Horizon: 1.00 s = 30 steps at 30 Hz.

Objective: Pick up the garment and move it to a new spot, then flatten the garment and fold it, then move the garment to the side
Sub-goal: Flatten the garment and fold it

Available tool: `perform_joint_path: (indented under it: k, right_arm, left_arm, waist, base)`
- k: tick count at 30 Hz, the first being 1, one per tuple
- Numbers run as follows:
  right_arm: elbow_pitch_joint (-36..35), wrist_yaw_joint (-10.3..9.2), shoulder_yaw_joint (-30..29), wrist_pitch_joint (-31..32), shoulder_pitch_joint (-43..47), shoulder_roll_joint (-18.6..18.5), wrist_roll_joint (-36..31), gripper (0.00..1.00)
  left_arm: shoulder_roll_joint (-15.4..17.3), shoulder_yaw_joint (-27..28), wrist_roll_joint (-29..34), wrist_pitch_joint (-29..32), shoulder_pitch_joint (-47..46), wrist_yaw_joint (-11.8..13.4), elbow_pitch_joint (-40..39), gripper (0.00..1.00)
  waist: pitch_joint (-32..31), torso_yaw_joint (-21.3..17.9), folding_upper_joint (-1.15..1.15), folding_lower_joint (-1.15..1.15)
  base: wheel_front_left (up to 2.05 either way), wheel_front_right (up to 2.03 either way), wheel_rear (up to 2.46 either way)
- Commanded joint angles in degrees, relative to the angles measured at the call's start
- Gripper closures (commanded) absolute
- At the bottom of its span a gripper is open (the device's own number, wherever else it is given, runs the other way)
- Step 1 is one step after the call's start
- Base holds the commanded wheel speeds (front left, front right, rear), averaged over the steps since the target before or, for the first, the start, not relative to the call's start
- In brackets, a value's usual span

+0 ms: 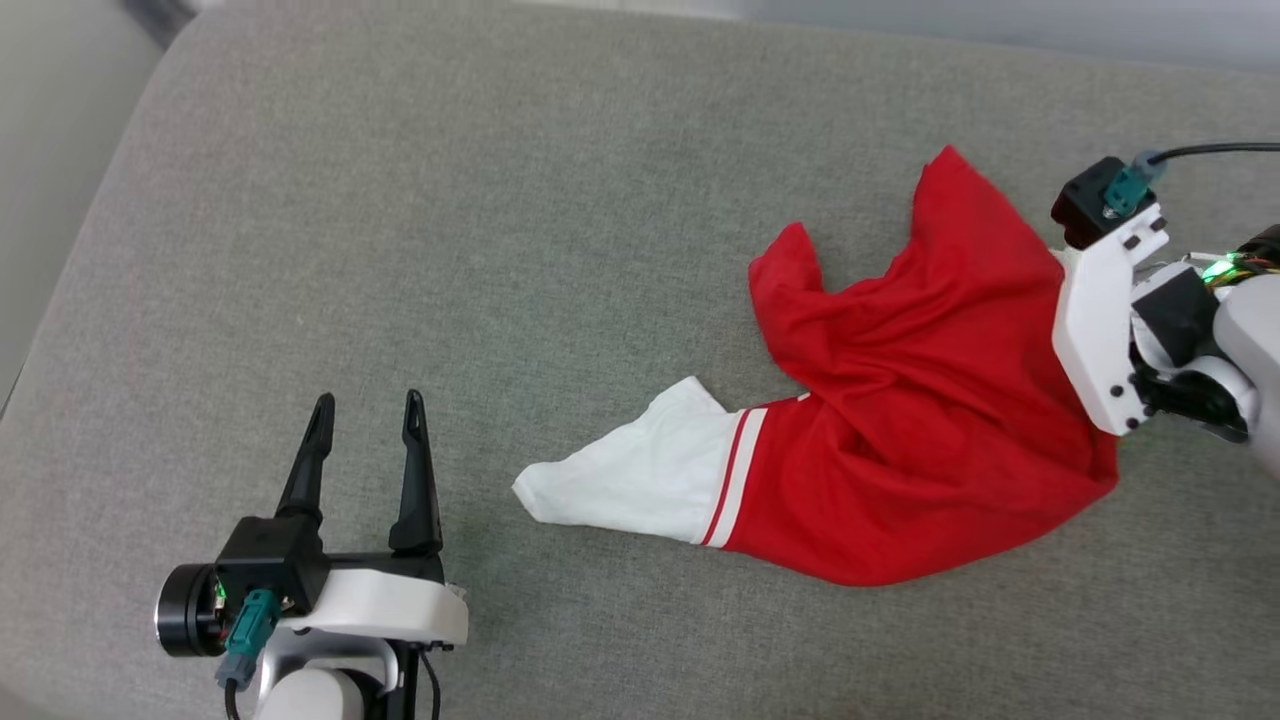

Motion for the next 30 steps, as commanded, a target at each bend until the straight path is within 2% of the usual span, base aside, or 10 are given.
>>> perform_joint_path:
  k: [1, 4, 10, 11, 15, 19, 21, 22, 23, 30]
  right_arm:
    - [-1.2, 0.04, 0.4, -1.9, 0.5, -1.7, 0.4, 1.0]
    - [-5.6, 0.05, 0.9, -6.5, 1.4, -5.1, 1.3, 1.0]
    - [-15.1, 0.05, 1.2, -13.5, 9.0, -15.1, 3.9, 1.0]
    - [-15.1, 0.05, 1.2, -13.5, 9.0, -15.1, 3.9, 1.0]
    - [-18.3, 0.05, 0.2, -15.9, 17.9, -19.8, 7.2, 1.0]
    - [-17.8, 0.05, -0.8, -17.1, 26.3, -20.4, 10.0, 1.0]
    - [-16.4, 0.05, -1.7, -17.9, 29.6, -19.0, 11.3, 1.0]
    - [-15.3, 0.06, -2.5, -18.9, 30.8, -18.3, 11.3, 0.58]
    - [-14.2, 0.06, -3.1, -19.9, 32.0, -17.6, 10.9, 0.0]
    - [-5.7, 0.05, -13.9, -36.2, 36.2, -13.3, 5.2, 0.0]
  left_arm:
    - [0.0, 0.2, 0.3, -0.1, 0.5, 0.1, 0.1, 0.0]
    - [0.0, 0.7, 0.4, -0.1, 1.9, -0.1, 0.3, 0.0]
    - [0.0, 1.2, 0.5, -0.1, 4.8, 0.4, 0.4, 0.0]
    - [0.0, 1.2, 0.5, -0.1, 4.8, 0.4, 0.4, 0.0]
    - [0.0, 2.0, 0.5, -0.1, 6.2, -0.4, 0.8, 0.0]
    - [0.0, 1.8, 0.5, -0.1, 7.4, 0.1, 0.5, 0.0]
    - [0.0, 1.9, 0.7, -0.1, 7.6, 0.0, 0.6, 0.0]
    - [0.0, 1.9, 0.8, -0.1, 7.8, -0.2, 0.8, 0.0]
    - [0.0, 2.0, 0.9, -0.1, 8.1, -0.3, 1.1, 0.0]
    - [0.0, 3.2, 1.8, -0.1, 9.5, -0.8, 1.1, 0.0]
  waist:
    - [-1.7, -0.9, 0.0, 0.0]
    - [-3.8, -1.7, 0.0, 0.0]
    - [-8.0, -3.3, 0.0, 0.0]
    - [-8.0, -3.3, 0.0, 0.0]
    - [-9.8, -3.7, 0.0, 0.0]
    - [-10.8, -4.1, 0.0, 0.0]
    - [-11.3, -4.4, 0.0, 0.0]
    - [-11.5, -4.4, 0.0, 0.0]
    - [-11.9, -4.4, 0.0, 0.0]
    - [-14.0, -5.5, 0.0, 0.0]
  base:
    - [0.0, 0.0, 0.0]
    - [0.0, 0.0, 0.0]
    - [0.0, 0.0, 0.0]
    - [0.0, 0.0, 0.0]
    - [0.0, 0.0, 0.0]
    - [0.0, 0.0, 0.0]
    - [0.0, 0.0, 0.0]
    - [0.0, 0.0, 0.0]
    - [0.0, 0.0, 0.0]
    - [0.0, 0.0, 0.0]
